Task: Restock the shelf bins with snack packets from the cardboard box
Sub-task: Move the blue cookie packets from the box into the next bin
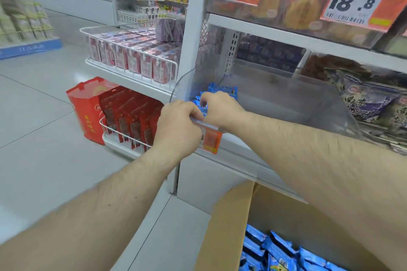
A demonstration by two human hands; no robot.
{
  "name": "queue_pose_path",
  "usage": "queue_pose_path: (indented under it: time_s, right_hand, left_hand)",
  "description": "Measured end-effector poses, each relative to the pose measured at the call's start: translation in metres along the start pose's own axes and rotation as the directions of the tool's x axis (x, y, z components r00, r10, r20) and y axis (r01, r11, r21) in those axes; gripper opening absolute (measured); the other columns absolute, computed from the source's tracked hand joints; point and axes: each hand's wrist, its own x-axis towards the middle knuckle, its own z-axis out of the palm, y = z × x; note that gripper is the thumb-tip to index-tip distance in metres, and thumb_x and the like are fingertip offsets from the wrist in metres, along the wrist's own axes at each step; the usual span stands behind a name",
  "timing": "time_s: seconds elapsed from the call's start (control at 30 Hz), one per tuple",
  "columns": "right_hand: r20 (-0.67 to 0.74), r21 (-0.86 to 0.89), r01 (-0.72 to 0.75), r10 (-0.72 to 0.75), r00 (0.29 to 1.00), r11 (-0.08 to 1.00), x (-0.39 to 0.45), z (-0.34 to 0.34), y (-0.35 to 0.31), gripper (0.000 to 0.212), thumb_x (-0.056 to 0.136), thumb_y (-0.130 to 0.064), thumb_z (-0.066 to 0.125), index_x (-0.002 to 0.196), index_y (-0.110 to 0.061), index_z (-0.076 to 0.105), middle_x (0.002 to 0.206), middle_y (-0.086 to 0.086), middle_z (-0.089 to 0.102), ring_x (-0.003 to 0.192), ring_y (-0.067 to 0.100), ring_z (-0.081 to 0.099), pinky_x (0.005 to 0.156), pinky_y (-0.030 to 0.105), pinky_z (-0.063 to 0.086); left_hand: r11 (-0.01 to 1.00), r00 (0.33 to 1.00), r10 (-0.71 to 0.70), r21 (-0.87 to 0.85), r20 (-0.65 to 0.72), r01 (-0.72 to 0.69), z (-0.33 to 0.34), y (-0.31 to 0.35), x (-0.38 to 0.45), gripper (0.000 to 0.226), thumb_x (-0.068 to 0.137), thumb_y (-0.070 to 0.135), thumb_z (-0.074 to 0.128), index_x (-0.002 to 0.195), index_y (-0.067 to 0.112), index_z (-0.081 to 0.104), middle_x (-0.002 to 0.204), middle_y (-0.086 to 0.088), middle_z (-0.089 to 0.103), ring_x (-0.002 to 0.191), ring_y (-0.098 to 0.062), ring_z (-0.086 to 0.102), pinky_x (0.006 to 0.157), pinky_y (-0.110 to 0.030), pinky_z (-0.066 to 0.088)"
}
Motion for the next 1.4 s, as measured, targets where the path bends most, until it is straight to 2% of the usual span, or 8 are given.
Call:
queue_pose_path:
  time_s: [0.37,0.5,0.67,0.8,1.0,1.17,1.3,1.4]
  right_hand:
    - [0.028,-0.173,-0.102,0.109,0.994,0.98,-0.002,-0.004,0.001,0.019,0.083,-0.017,0.054,0.101,-0.019,0.059,0.104,0.002,0.061,0.093,0.026,0.057,0.075,0.036,0.05]
    - [0.062,-0.103,-0.119,0.126,0.99,0.987,-0.012,-0.021,0.015,0.025,0.078,-0.038,0.068,0.095,-0.022,0.06,0.098,-0.003,0.061,0.093,0.022,0.057,0.078,0.034,0.051]
    - [-0.1,0.05,-0.222,0.226,0.969,0.974,-0.059,-0.049,0.03,0.026,0.074,-0.045,0.071,0.078,-0.024,0.055,0.091,-0.003,0.063,0.087,0.022,0.058,0.071,0.032,0.048]
    - [-0.431,0.163,-0.184,0.238,0.87,0.969,-0.133,-0.046,0.034,0.013,0.074,-0.028,0.061,0.066,-0.022,0.052,0.071,-0.006,0.061,0.076,0.024,0.059,0.067,0.034,0.05]
    - [-0.664,0.307,0.073,0.159,0.73,0.949,-0.239,0.017,0.055,0.011,0.068,-0.02,0.06,0.06,-0.014,0.055,0.054,-0.004,0.05,0.054,0.012,0.044,0.054,0.024,0.036]
    - [0.087,0.358,-0.529,0.536,0.839,0.77,-0.294,0.135,0.11,0.004,0.077,-0.019,0.061,0.073,-0.019,0.06,0.068,-0.004,0.061,0.069,0.015,0.057,0.064,0.03,0.047]
    - [0.748,0.08,-0.49,0.273,0.606,0.868,-0.334,0.222,0.125,0.024,0.091,-0.023,0.059,0.114,-0.017,0.058,0.1,0.005,0.058,0.094,0.028,0.061,0.074,0.042,0.05]
    - [0.848,0.117,-0.475,0.161,0.504,0.872,-0.343,0.268,0.107,0.057,0.092,-0.039,0.061,0.141,-0.016,0.043,0.118,0.007,0.058,0.103,0.027,0.06,0.082,0.041,0.052]
  left_hand:
    - [0.998,0.999,-0.035,-0.045,-0.011,0.035,-0.007,0.01,-0.004,0.037,0.063,-0.006,0.051,0.08,0.022,0.068,0.082,0.012,0.052,0.1,-0.026,0.054,0.087,-0.033,0.044]
    - [0.99,0.997,-0.046,0.131,-0.053,0.053,-0.006,0.017,-0.005,0.04,0.065,0.002,0.056,0.092,0.031,0.064,0.096,0.016,0.05,0.11,-0.018,0.046,0.084,-0.026,0.02]
    - [0.954,0.961,0.241,-0.152,-0.135,-0.26,0.0,0.037,-0.018,0.029,0.057,0.003,0.045,0.072,0.023,0.058,0.073,0.015,0.052,0.075,-0.009,0.048,0.073,-0.018,0.035]
    - [0.897,0.922,0.329,-0.373,0.206,-0.236,0.015,0.064,-0.049,0.031,0.061,-0.003,0.045,0.062,0.027,0.053,0.057,0.015,0.052,0.057,0.002,0.049,0.055,-0.008,0.034]
    - [0.946,0.609,0.322,-0.228,0.724,-0.228,0.06,0.075,-0.094,0.023,0.076,-0.001,0.054,0.075,0.021,0.061,0.068,0.008,0.061,0.063,-0.006,0.054,0.057,-0.011,0.038]
    - [0.949,0.368,0.205,-0.093,0.907,-0.301,0.096,0.068,-0.124,0.03,0.079,0.001,0.049,0.082,0.028,0.062,0.08,0.013,0.063,0.071,0.0,0.055,0.066,-0.012,0.044]
    - [0.936,0.222,0.129,-0.044,0.967,-0.349,0.111,0.06,-0.141,0.032,0.08,0.002,0.048,0.085,0.031,0.061,0.084,0.014,0.064,0.078,-0.007,0.059,0.072,-0.023,0.05]
    - [0.933,0.161,0.096,-0.032,0.982,-0.359,0.115,0.057,-0.144,0.034,0.08,0.002,0.046,0.085,0.032,0.061,0.096,0.01,0.069,0.091,-0.012,0.064,0.083,-0.032,0.053]
